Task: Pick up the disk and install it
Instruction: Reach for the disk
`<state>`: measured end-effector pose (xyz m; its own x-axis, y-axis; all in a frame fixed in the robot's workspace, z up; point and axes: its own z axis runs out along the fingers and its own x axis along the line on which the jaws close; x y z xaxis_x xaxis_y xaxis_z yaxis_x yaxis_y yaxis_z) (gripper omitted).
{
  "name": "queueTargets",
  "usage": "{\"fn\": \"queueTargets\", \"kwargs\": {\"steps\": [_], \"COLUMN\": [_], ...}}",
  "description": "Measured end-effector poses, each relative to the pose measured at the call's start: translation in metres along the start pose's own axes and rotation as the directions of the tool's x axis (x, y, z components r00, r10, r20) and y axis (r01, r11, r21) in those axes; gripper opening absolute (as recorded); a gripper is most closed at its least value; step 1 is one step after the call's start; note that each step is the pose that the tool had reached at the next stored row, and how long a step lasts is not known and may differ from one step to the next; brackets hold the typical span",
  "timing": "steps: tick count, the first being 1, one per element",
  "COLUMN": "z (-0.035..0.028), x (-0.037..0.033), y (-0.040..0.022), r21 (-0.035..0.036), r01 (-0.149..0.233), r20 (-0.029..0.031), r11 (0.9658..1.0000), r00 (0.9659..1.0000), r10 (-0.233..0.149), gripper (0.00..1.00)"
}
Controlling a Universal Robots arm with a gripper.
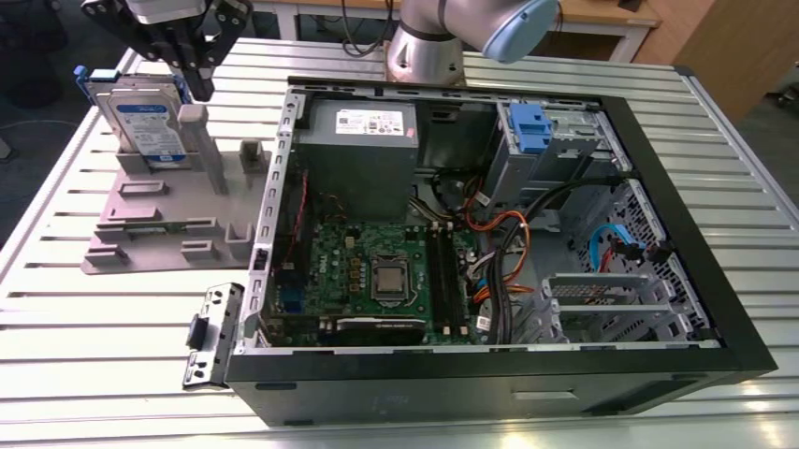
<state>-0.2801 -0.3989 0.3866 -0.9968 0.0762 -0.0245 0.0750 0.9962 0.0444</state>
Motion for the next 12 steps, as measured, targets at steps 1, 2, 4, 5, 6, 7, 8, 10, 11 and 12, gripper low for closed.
{"fn": "queueTargets", "kwargs": {"steps": [1,2,4,5,6,7,8,10,11,12], "z": [0.0000,0.0000,0.0000,0.0000,0.0000,0.0000,0.0001,0.0000,0.0000,0.0001], "x": [0.0003,0.0006,0.0012,0.0015,0.0018,0.0020,0.0023,0.0028,0.0031,0.0034], "y": [0.0000,0.0000,-0.0001,-0.0001,-0.0001,-0.0001,-0.0002,-0.0002,-0.0002,-0.0003], "r21": [0.0001,0.0000,0.0000,0.0000,0.0001,0.0000,0.0000,0.0000,0.0001,0.0000], "r01": [0.000,0.000,0.000,0.000,0.000,0.000,0.000,0.000,0.000,0.000], "r20": [0.0000,0.0000,0.0000,0.0000,0.0000,0.0000,0.0001,-0.0001,0.0000,0.0000], "r11": [1.0000,1.0000,1.0000,1.0000,1.0000,1.0000,1.0000,1.0000,1.0000,1.0000], "r00": [1.0000,1.0000,1.0000,1.0000,1.0000,1.0000,1.0000,1.0000,1.0000,1.0000], "r10": [0.000,0.000,0.000,0.000,0.000,0.000,0.000,0.000,0.000,0.000], "gripper": [0.10,0.10,0.10,0.10,0.10,0.10,0.10,0.10,0.10,0.10]}}
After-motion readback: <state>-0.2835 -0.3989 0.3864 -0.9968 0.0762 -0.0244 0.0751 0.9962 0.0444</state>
